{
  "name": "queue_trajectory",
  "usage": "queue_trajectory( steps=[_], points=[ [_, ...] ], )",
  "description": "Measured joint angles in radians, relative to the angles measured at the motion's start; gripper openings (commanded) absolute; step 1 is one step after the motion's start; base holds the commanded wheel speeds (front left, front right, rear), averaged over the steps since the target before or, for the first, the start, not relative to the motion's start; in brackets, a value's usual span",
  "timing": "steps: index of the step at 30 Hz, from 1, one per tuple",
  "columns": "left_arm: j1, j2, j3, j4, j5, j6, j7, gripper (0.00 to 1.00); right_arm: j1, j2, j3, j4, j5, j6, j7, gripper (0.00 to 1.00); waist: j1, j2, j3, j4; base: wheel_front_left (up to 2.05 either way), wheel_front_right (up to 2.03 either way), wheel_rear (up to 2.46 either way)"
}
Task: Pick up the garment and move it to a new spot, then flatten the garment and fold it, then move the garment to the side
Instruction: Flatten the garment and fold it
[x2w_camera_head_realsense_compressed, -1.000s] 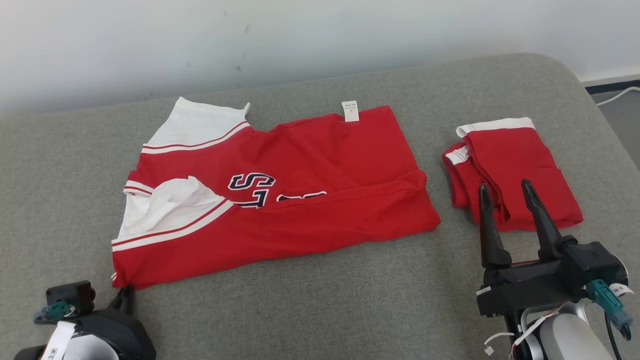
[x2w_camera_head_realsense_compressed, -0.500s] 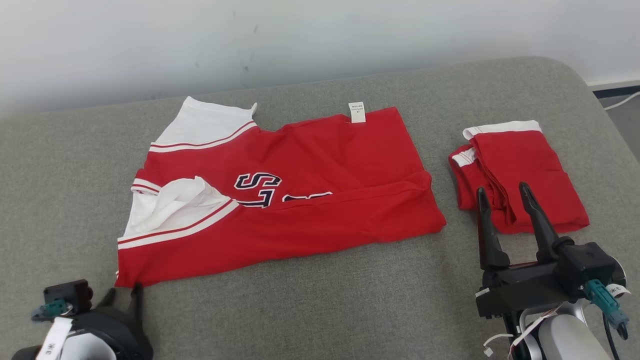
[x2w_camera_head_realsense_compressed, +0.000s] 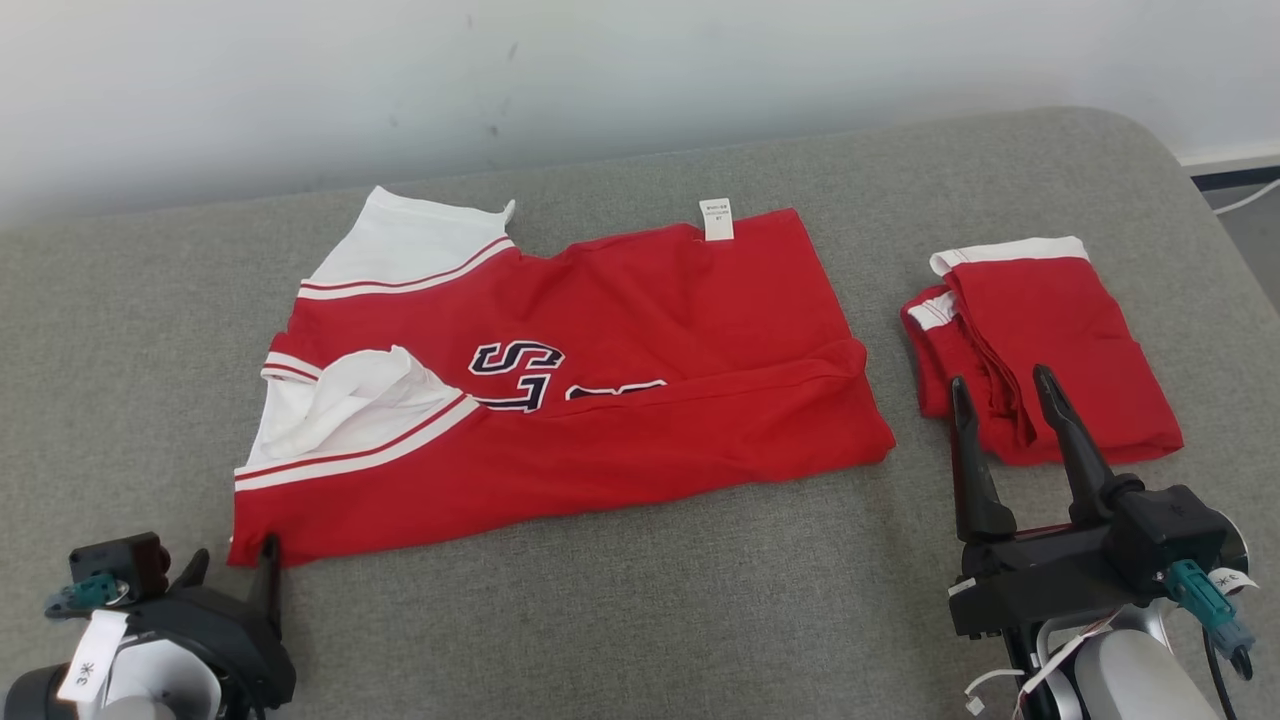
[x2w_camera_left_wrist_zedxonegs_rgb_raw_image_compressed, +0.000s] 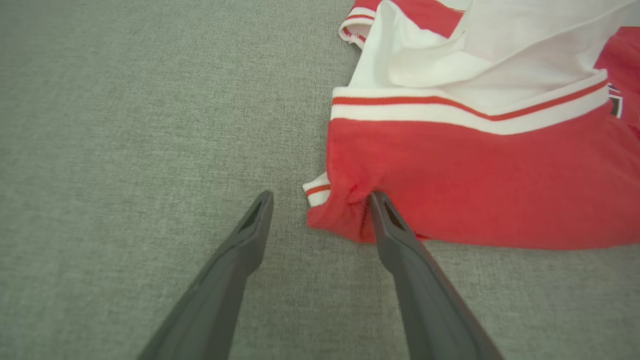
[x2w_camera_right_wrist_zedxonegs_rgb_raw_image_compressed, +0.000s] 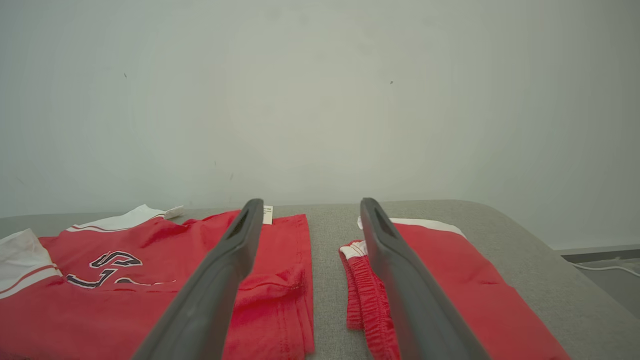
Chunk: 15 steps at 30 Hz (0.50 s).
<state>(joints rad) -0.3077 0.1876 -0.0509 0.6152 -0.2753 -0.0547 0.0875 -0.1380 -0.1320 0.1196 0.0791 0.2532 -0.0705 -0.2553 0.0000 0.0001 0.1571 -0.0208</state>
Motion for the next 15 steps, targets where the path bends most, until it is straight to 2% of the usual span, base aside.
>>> queue_trajectory(
  steps=[1, 2, 3, 4, 15],
  points=[
    [-0.003, 0.000, -0.001, 0.003, 0.000, -0.001, 0.000, 0.96, 0.000, 0.000, 0.000, 0.000, 0.000, 0.000, 0.000, 1.00, 0.0000, 0.0000, 0.001, -0.001, 0.00, 0.00, 0.00],
    [-0.005, 0.001, -0.002, 0.005, 0.000, -0.008, 0.000, 0.49, 0.000, 0.000, 0.000, 0.000, 0.000, 0.000, 0.000, 1.00, 0.0000, 0.0000, 0.002, -0.002, 0.00, 0.00, 0.00],
    [-0.005, 0.001, -0.004, 0.009, -0.001, -0.008, 0.000, 0.27, 0.000, 0.000, 0.000, 0.000, 0.000, 0.000, 0.000, 1.00, 0.0000, 0.0000, 0.003, -0.003, 0.00, 0.00, 0.00],
    [-0.005, 0.002, -0.007, 0.013, -0.001, -0.008, 0.000, 0.00, 0.000, 0.000, 0.000, 0.000, 0.000, 0.000, 0.000, 1.00, 0.0000, -0.0001, 0.004, -0.004, 0.00, 0.00, 0.00],
    [-0.026, 0.004, -0.019, 0.027, -0.003, -0.017, -0.001, 0.00, -0.006, -0.004, 0.006, 0.040, 0.000, 0.006, 0.022, 1.00, 0.0000, -0.0001, 0.020, -0.004, 0.00, 0.00, 0.00]
  ],
)
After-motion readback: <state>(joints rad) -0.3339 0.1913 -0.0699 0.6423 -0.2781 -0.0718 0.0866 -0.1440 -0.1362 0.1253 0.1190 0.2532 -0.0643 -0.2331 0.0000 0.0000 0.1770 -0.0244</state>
